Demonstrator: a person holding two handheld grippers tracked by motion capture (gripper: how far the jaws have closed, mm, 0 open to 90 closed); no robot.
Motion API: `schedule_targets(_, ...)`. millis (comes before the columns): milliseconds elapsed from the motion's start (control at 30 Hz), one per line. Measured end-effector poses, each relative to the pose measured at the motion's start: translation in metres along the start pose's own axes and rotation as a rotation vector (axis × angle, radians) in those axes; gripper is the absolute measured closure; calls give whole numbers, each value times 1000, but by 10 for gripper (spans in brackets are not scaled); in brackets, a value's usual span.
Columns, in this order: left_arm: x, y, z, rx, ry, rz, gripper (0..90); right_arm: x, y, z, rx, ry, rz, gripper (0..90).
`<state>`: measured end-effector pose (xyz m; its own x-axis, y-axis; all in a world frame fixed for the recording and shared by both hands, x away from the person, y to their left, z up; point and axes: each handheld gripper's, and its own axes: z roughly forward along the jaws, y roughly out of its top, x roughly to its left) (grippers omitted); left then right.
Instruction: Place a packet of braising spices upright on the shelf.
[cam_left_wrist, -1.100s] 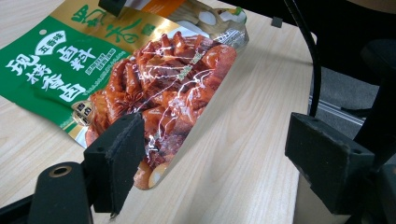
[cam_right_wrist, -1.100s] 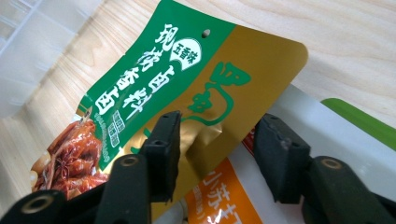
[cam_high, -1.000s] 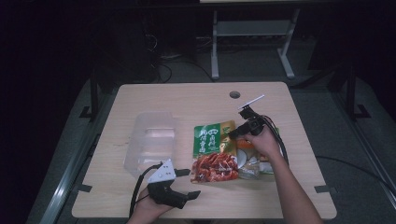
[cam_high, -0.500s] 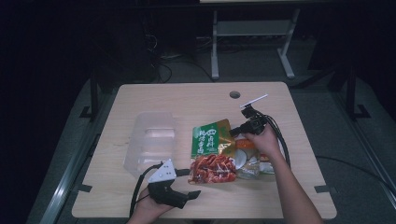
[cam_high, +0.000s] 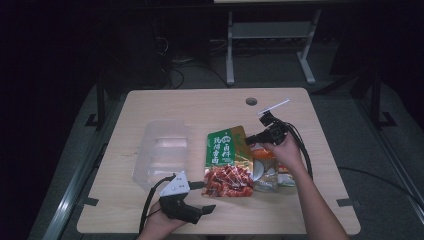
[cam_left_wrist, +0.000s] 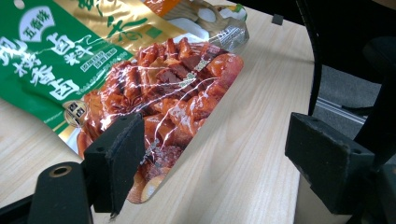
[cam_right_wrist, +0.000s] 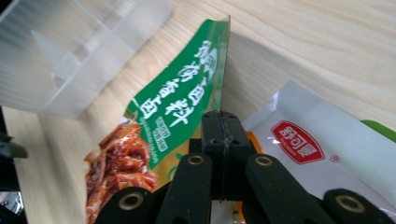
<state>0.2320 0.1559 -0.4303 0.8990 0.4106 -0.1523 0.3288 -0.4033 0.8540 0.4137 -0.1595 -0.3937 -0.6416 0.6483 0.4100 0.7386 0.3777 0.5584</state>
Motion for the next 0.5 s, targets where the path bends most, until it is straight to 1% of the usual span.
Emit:
schedule_targets(33, 0, 0, 0, 0, -1, -5, 199, 3, 0, -2, -5, 1, -10, 900)
schedule_targets(100, 0, 0, 1, 1, 1, -3, 200, 8, -1, -8, -18, -2, -32, 900)
schedule_targets(133, 0, 0, 1, 1, 2, -5, 200, 8, -1, -8, -18, -2, -32, 900)
schedule_targets(167, 0, 0, 1, -4, -1, -24, 202, 13, -2, -14, -33, -3, -53, 900)
schedule_targets(200, 1, 1, 2, -9, -1, -23, 203, 16, -3, -17, -43, 2, -58, 900)
schedule_targets(233, 1, 2, 2, -12, -3, -32, 204, 19, -4, -21, -55, 4, -65, 900)
schedule_targets(267, 2, 3, 3, -12, 1, -25, 205, 22, -6, -24, -67, 9, -70, 900)
schedule_targets(333, 2, 3, 3, -15, 5, -25, 206, 27, -9, -31, -87, 12, -94, 900)
schedule_targets(367, 2, 6, 6, -15, 5, -49, 212, 29, -11, -33, -91, 12, -102, 900)
schedule_targets(400, 2, 6, 6, -15, 5, -49, 218, 29, -11, -33, -91, 12, -102, 900)
schedule_targets(433, 2, 10, 9, -14, 16, -57, 219, 34, -14, -39, -100, 6, -118, 900)
schedule_targets(467, 2, 10, 9, -14, 16, -57, 218, 34, -14, -39, -100, 6, -118, 900)
schedule_targets(500, 2, 14, 13, -15, 27, -64, 218, 37, -18, -44, -111, -1, -136, 900)
